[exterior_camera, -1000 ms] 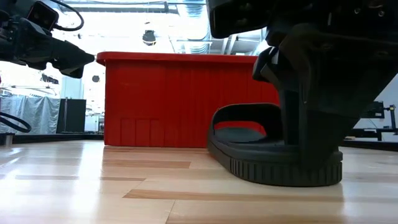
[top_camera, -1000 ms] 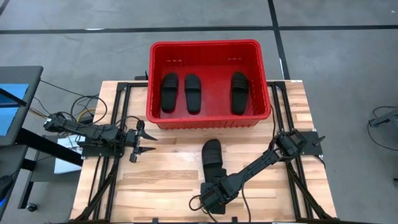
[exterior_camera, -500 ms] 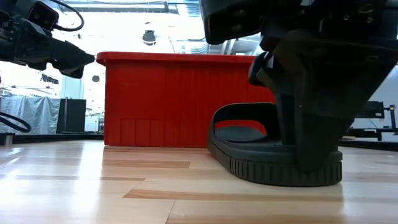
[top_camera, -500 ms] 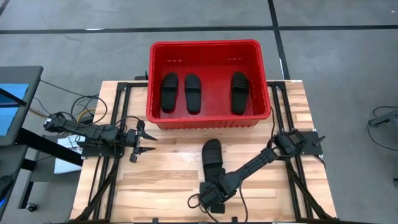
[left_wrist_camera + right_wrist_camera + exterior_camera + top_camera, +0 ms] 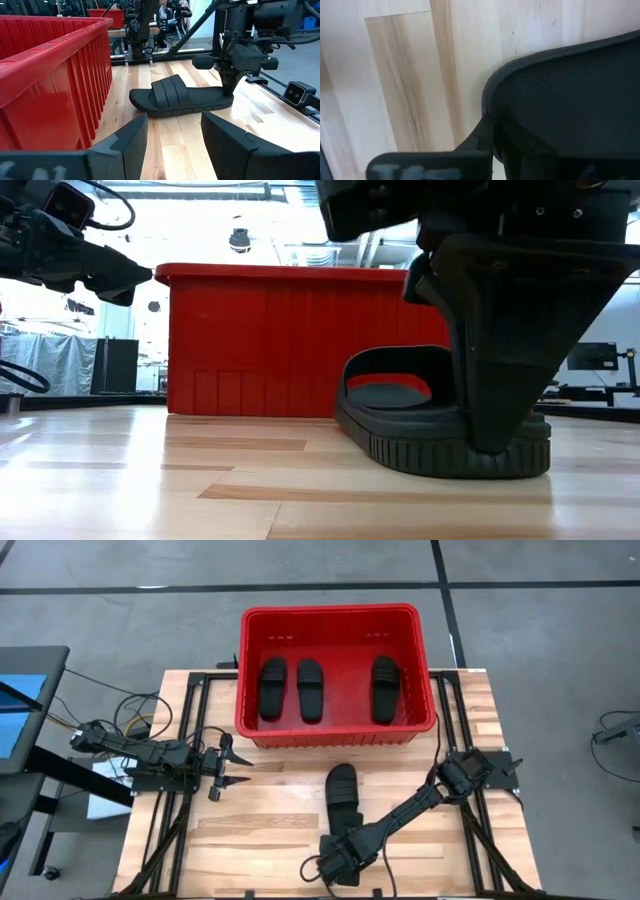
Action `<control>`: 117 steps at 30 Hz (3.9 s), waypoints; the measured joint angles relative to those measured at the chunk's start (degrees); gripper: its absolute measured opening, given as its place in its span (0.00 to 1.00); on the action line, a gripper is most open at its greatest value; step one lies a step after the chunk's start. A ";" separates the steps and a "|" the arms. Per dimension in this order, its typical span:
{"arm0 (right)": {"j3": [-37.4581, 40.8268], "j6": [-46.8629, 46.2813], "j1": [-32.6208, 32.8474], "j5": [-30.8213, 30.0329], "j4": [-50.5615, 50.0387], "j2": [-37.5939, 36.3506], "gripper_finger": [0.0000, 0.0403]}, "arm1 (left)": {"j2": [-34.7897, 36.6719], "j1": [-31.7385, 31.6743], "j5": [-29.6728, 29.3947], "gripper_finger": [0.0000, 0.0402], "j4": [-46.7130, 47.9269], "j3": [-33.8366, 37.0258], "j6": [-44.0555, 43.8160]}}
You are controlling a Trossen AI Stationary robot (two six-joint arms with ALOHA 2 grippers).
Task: Pick and place slides into bin
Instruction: Put the slide into the bin
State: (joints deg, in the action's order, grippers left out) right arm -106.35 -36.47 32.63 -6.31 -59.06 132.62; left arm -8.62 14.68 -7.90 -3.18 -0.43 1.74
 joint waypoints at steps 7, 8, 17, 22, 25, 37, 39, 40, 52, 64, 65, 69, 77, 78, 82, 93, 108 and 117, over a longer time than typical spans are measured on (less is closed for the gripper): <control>-10.01 -1.91 2.33 -3.01 -7.91 0.40 0.00 | 0.00 0.00 0.00 0.44 0.00 0.00 0.00; -11.35 -2.12 2.82 -3.43 -9.50 0.40 0.00 | 0.00 0.00 0.00 0.44 0.00 0.00 0.00; -21.95 -2.62 5.69 -6.05 -18.80 0.24 0.00 | 0.00 0.00 -0.02 0.44 0.02 0.00 0.00; -27.32 -2.67 6.99 -8.45 -24.03 0.20 0.00 | 0.00 0.00 -0.02 0.44 0.02 0.00 0.00; -28.29 -2.64 7.66 -10.17 -25.59 -0.64 0.00 | 0.00 0.01 -0.02 0.44 0.02 0.00 0.00; -28.59 2.82 10.51 -20.42 -22.70 -7.92 0.00 | 0.02 0.01 -0.02 0.44 0.02 0.00 0.00; -28.59 5.17 11.27 -22.81 -20.93 -9.45 0.00 | 0.02 0.00 -0.02 0.44 0.02 0.00 0.00; -28.59 6.44 11.68 -24.15 -20.20 -10.16 0.00 | 0.02 0.00 -0.02 0.44 0.01 0.00 0.00; -28.65 19.04 15.05 -39.19 -17.62 -17.73 0.00 | 0.02 0.00 -0.02 0.44 0.02 0.00 0.00; -28.65 25.02 4.78 -40.12 -27.51 -23.38 0.00 | 0.02 0.00 -0.02 0.44 0.02 0.00 0.00; -28.65 25.31 3.49 -40.19 -28.19 -23.89 0.00 | 0.02 0.00 -0.02 0.44 0.02 0.00 0.00; -28.67 29.02 -1.61 -40.32 -28.57 -24.92 0.00 | 0.02 0.01 -0.02 0.44 0.02 0.01 0.00; -28.66 37.28 -11.82 -35.79 -28.25 -24.83 0.00 | 0.02 0.00 -0.02 0.44 0.02 0.02 0.00; -28.65 38.20 -13.11 -34.78 -28.11 -24.83 0.00 | 0.02 0.00 -0.02 0.44 0.02 0.00 0.00; -28.65 42.12 -18.11 -31.68 -26.98 -24.83 0.00 | 0.02 0.02 -0.02 0.44 0.02 0.02 0.00; -27.46 45.54 -29.53 -21.24 -29.86 -24.92 0.00 | 0.01 0.00 -0.02 0.44 0.02 0.02 0.00; 12.66 50.96 -38.58 -15.30 -4.12 -50.15 0.00 | 0.02 0.00 -0.02 0.44 0.02 0.02 0.00; 30.52 61.02 -49.05 -9.81 16.18 -57.49 0.00 | 0.00 0.01 -0.02 0.44 0.02 0.01 0.00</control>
State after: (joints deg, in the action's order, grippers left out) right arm -75.83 24.56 -16.42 -16.12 -42.88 75.13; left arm -8.62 14.69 -7.92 -3.16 -0.42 1.74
